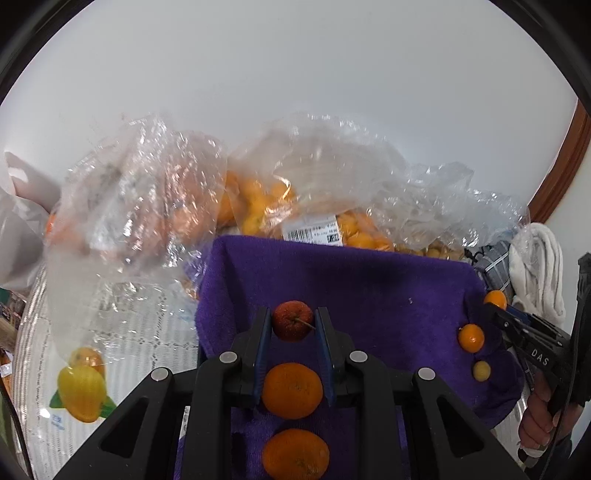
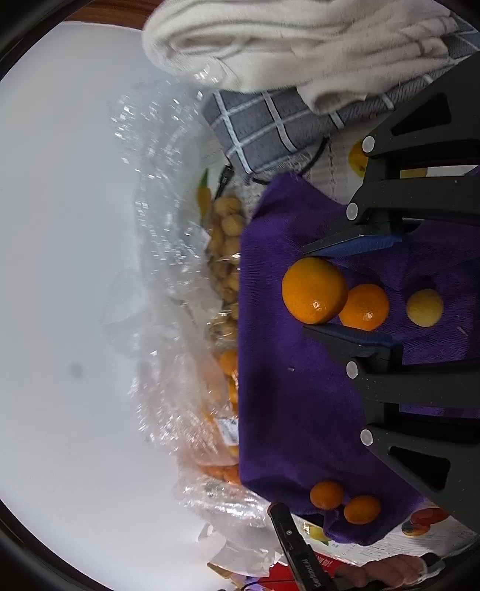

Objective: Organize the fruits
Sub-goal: 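Carry the tangerine and the small red-orange fruit up over the purple towel, then open the left tool over the towel while the right tool releases its tangerine, then grasp another tangerine from the sheet with the right tool, then lower the open left tool toward the oval orange fruit on the sheet, then close the left tool on the oval orange fruit, then carry the oval fruit and the tangerine up over the purple towel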

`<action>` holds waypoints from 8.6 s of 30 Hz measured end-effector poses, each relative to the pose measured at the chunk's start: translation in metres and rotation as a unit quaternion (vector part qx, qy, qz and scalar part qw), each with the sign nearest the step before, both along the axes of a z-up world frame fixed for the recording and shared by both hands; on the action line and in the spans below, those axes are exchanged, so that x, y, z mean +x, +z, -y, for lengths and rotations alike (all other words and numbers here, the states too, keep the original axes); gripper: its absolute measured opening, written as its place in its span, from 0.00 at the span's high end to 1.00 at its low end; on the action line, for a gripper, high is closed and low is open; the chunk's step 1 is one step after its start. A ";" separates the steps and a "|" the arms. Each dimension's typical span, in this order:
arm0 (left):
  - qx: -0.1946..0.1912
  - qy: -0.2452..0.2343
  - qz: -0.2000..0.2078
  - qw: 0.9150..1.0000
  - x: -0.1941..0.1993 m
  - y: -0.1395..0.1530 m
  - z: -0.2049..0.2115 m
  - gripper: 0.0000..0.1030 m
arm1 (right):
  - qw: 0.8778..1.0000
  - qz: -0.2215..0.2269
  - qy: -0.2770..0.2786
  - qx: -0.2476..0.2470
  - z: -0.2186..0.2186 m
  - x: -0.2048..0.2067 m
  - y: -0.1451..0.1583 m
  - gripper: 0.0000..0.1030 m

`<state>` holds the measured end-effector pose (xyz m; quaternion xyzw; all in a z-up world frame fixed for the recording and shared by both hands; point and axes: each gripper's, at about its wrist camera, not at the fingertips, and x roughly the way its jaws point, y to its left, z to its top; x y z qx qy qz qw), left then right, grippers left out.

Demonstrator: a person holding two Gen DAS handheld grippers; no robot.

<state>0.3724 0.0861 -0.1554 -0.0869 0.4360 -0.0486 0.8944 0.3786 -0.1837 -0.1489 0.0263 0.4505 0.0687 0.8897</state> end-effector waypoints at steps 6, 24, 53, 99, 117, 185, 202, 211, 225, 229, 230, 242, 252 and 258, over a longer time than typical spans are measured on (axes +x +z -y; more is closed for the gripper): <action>0.008 -0.005 -0.019 1.000 0.004 -0.016 0.002 0.78 | 1.000 -0.021 -0.002 -0.007 0.000 0.011 -0.013 0.66; 0.022 -0.012 -0.044 0.999 0.008 -0.031 0.010 0.78 | 0.999 -0.040 0.006 -0.011 -0.002 0.021 -0.028 0.66; 0.024 -0.035 0.052 0.998 -0.080 0.051 0.014 0.49 | 0.999 0.039 -0.029 -0.022 -0.005 -0.107 0.054 0.39; -0.012 0.077 -0.002 0.997 -0.212 -0.035 -0.066 0.36 | 0.989 -0.037 0.145 0.010 -0.110 -0.194 -0.025 0.69; 0.037 0.011 0.012 0.999 -0.193 -0.010 -0.013 0.36 | 1.000 0.021 -0.003 -0.006 -0.001 -0.205 -0.011 0.69; -0.007 -0.049 0.017 0.999 -0.174 -0.028 0.031 0.63 | 0.999 -0.008 -0.020 0.045 0.009 -0.201 -0.023 0.69; -0.036 0.007 0.094 0.995 -0.183 -0.006 0.010 0.63 | 0.998 0.007 -0.017 0.057 0.012 -0.207 -0.019 0.69; -0.040 0.016 0.097 0.994 -0.183 -0.006 0.009 0.63 | 0.998 0.012 -0.017 0.063 0.014 -0.208 -0.018 0.69; -0.039 0.014 0.099 0.994 -0.183 -0.006 0.011 0.63 | 0.998 0.013 -0.019 0.064 0.013 -0.209 -0.018 0.69; -0.042 0.018 0.101 0.994 -0.184 -0.004 0.009 0.63 | 0.997 0.018 -0.024 0.071 0.016 -0.210 -0.017 0.69; -0.042 0.020 0.102 0.994 -0.184 -0.004 0.009 0.63 | 0.997 0.018 -0.025 0.072 0.017 -0.210 -0.016 0.69; -0.058 0.023 0.115 0.991 -0.186 0.028 0.001 0.63 | 0.997 0.047 -0.011 0.055 0.013 -0.203 0.015 0.69; -0.036 0.034 0.098 0.994 -0.163 0.053 -0.010 0.63 | 0.997 0.072 -0.009 0.017 0.012 -0.168 0.054 0.69; -0.040 0.030 0.086 0.995 -0.146 0.053 -0.010 0.63 | 0.998 0.068 -0.008 0.015 0.013 -0.145 0.050 0.69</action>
